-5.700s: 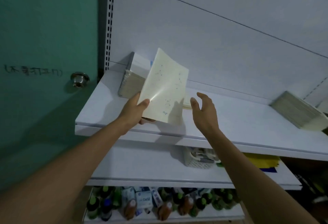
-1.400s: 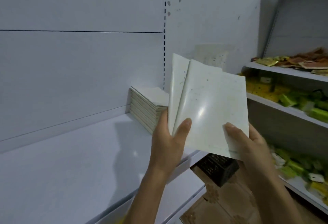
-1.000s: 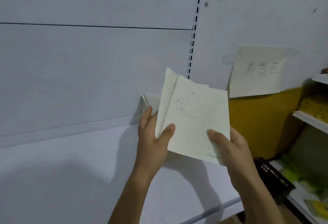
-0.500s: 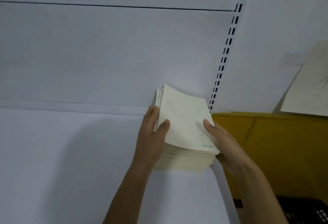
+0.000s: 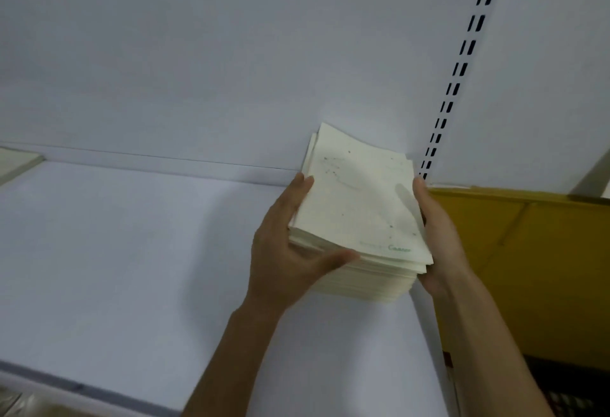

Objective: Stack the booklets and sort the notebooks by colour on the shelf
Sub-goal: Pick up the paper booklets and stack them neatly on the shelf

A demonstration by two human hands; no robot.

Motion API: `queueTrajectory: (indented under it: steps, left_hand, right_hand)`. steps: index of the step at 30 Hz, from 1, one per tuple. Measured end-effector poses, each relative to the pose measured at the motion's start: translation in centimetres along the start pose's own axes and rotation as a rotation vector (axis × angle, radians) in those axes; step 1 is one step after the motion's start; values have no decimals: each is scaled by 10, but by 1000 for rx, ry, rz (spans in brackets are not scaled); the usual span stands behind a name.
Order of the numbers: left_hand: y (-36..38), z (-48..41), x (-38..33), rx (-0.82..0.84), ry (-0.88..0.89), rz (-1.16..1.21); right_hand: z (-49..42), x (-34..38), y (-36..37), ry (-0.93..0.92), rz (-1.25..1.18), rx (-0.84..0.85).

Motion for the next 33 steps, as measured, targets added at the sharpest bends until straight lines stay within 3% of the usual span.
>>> queueTrajectory:
  steps: [3, 10, 14, 19, 26, 33]
  left_hand:
    - [2, 1, 5, -43, -17, -131]
    - [3, 6, 7, -155, -2, -32]
    - [-3, 1, 6, -93, 28, -23]
    - [-16, -11, 10, 131, 79, 39]
    - [-9, -4, 9, 87, 103, -35]
    - [6, 4, 20, 63, -18, -27]
  right_hand:
    - [-8, 2, -3, -16, 89, -31]
    - [-17, 5, -5, -12, 170, 15]
    - [-14, 6, -3, -29, 109, 62]
    - [-9, 6, -3, -21, 43, 8]
    - [-6, 7, -9, -27, 124, -79]
    - [-2, 10, -5, 16, 277, -105]
Point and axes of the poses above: each hand's wrist, its own z-axis away from the middle knuckle, its own y-axis out of the palm, x = y × z, the point moved 7 cm from there along -z, towards the middle knuckle, and after that the axes turned 11 degrees about x, right-handed, at the moved point
